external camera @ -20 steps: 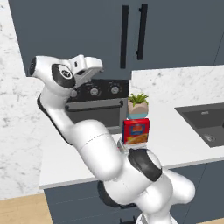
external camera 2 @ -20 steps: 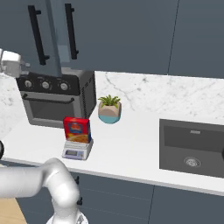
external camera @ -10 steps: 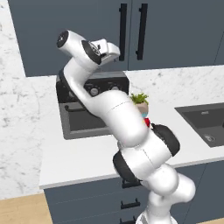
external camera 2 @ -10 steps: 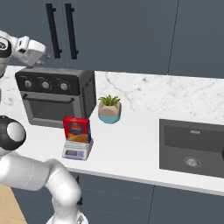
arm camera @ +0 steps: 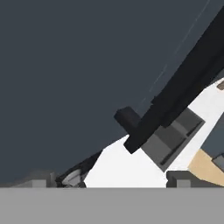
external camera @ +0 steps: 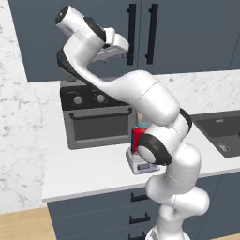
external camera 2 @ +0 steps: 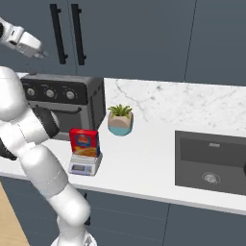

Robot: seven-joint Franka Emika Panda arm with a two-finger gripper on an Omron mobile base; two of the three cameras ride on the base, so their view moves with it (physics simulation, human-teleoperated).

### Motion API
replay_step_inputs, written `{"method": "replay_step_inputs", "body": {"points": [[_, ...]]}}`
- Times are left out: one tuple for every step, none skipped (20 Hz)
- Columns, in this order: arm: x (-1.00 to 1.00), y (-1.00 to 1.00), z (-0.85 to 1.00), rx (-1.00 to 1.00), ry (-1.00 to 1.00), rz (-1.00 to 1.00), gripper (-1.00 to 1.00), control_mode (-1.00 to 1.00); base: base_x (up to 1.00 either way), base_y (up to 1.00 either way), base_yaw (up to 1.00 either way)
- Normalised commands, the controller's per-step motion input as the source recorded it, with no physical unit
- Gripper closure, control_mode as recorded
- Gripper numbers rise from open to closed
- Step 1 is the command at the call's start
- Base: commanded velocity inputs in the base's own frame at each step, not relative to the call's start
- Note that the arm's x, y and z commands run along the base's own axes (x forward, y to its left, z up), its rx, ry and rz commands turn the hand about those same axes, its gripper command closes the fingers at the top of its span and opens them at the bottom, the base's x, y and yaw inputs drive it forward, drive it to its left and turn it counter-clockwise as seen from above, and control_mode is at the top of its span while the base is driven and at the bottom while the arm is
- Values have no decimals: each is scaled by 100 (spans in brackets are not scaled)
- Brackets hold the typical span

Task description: Pick the boxed food and place it on the digital scale for weighing, and close the cabinet.

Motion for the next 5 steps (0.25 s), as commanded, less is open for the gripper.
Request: {"method": "replay_step_inputs", "body": {"points": [[0, -78, 0, 19, -97, 31, -100, -100, 0, 0, 0], [-9, -81, 0, 19, -98, 25, -100, -100, 0, 0, 0], [-3, -82, 0, 21, -100, 19, -100, -100, 0, 0, 0], [-7, -76, 0, 25, -100, 14, -100, -100, 0, 0, 0], [-6, -67, 0, 32, -100, 11, -100, -100, 0, 0, 0]]}}
